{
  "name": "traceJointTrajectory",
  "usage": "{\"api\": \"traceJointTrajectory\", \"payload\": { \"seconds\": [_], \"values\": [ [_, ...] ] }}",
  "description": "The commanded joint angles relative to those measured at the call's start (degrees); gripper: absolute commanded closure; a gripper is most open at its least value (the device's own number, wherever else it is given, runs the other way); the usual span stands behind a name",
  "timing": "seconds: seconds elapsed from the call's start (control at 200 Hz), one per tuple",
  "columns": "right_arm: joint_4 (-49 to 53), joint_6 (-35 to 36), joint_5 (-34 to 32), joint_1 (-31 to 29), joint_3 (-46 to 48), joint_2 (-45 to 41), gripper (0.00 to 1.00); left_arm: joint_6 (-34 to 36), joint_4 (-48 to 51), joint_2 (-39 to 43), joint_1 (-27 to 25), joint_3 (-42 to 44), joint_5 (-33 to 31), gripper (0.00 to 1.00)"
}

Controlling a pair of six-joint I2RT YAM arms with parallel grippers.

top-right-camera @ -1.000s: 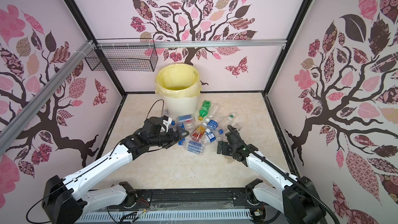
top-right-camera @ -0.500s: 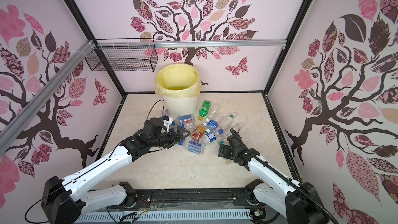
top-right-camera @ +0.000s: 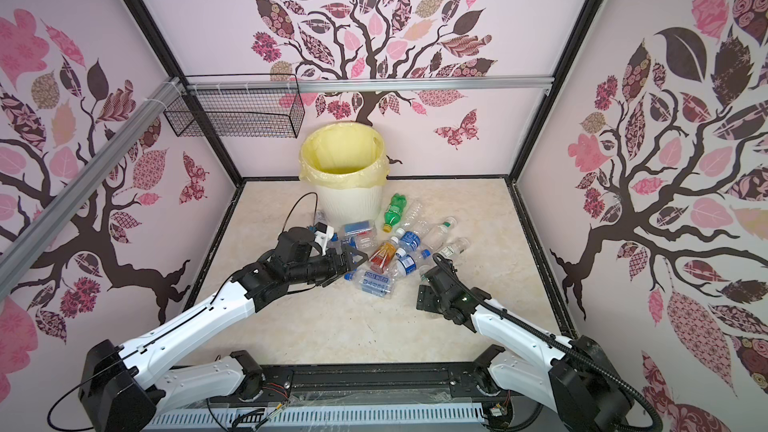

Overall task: Throw the plastic bottles in the bin
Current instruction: 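Close the right gripper around the clear green-labelled bottle's body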

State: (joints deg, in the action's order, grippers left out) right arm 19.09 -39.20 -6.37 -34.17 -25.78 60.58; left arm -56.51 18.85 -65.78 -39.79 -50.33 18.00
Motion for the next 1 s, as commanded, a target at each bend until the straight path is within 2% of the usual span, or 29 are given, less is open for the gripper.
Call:
{"api": "traceJointTrajectory", "payload": {
  "seconds": [0.0,0.2,0.58,0.78,0.995],
  "values": [
    [1.07,-0.99,-2.59,-0.27,0.89,-2.39,0.21,0.59,-1.55,-1.64,-0.22,0.52,0.91,0.03],
    [1.18,-0.48,-0.29,-0.36,-0.26,-1.09,0.37,-0.14,-1.20,-2.55,-0.18,-0.56,-0.20,0.03],
    [0.02,0.39,0.70,-0.46,0.82,-2.48,0.51,-1.56,-0.46,-3.07,-0.13,-1.43,-0.63,0.03],
    [1.73,-0.09,1.92,-0.45,0.17,-5.57,0.57,-2.00,0.84,-3.50,-0.17,-2.50,0.36,0.03],
    [7.26,3.05,0.88,-0.45,-4.87,-8.14,0.59,-0.92,2.90,-3.29,-0.13,-4.52,-1.16,0.03]
  ]
}}
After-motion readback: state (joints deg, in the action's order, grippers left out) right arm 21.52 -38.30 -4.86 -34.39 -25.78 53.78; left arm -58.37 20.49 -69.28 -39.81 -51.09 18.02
